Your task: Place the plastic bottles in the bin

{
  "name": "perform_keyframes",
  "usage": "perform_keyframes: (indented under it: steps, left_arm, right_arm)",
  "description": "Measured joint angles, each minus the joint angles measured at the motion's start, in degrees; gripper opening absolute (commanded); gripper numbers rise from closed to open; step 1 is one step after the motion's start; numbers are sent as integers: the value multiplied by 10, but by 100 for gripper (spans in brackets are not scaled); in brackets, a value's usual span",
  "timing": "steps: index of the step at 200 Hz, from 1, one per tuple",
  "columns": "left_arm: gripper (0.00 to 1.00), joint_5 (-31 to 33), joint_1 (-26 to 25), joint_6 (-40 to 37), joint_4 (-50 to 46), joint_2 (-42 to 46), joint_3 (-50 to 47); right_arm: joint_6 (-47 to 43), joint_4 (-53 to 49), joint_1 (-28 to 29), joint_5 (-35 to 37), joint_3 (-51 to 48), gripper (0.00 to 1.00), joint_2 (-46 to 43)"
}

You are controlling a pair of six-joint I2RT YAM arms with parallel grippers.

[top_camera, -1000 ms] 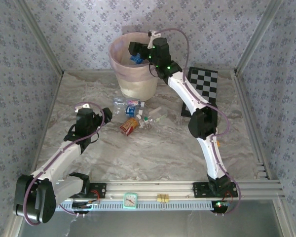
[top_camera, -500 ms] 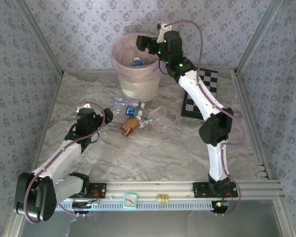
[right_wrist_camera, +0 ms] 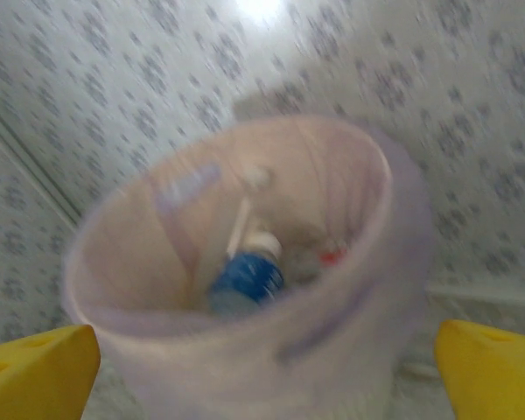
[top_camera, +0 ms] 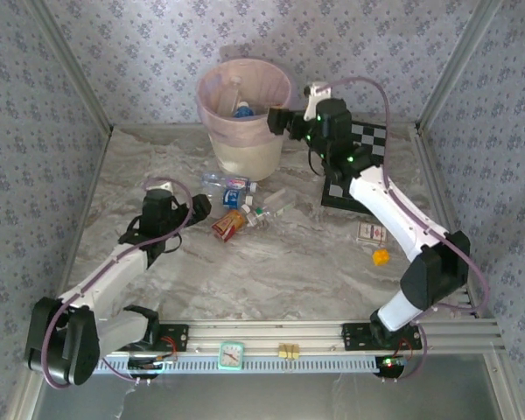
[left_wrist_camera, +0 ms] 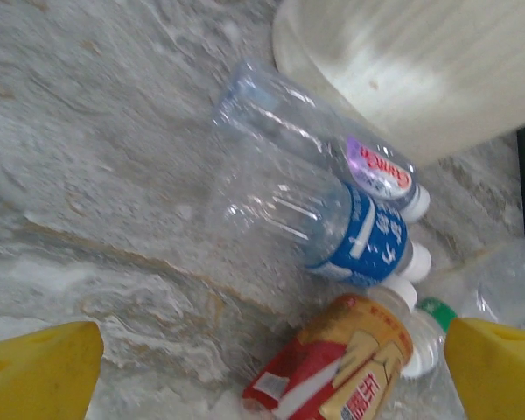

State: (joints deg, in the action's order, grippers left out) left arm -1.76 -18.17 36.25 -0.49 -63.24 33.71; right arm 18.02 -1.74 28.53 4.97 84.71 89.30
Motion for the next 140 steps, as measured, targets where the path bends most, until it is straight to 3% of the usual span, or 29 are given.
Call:
perform_keyframes:
  steps: [69,140]
  left_arm:
    - [100,-27,-55,-40,-45,-80,53]
    - [100,-49,-114,-80,-88,-181,105]
  right_arm:
    - [62,2,1,74,-209,100,-111]
    - [108,-3,-1,94,-284,100,-130]
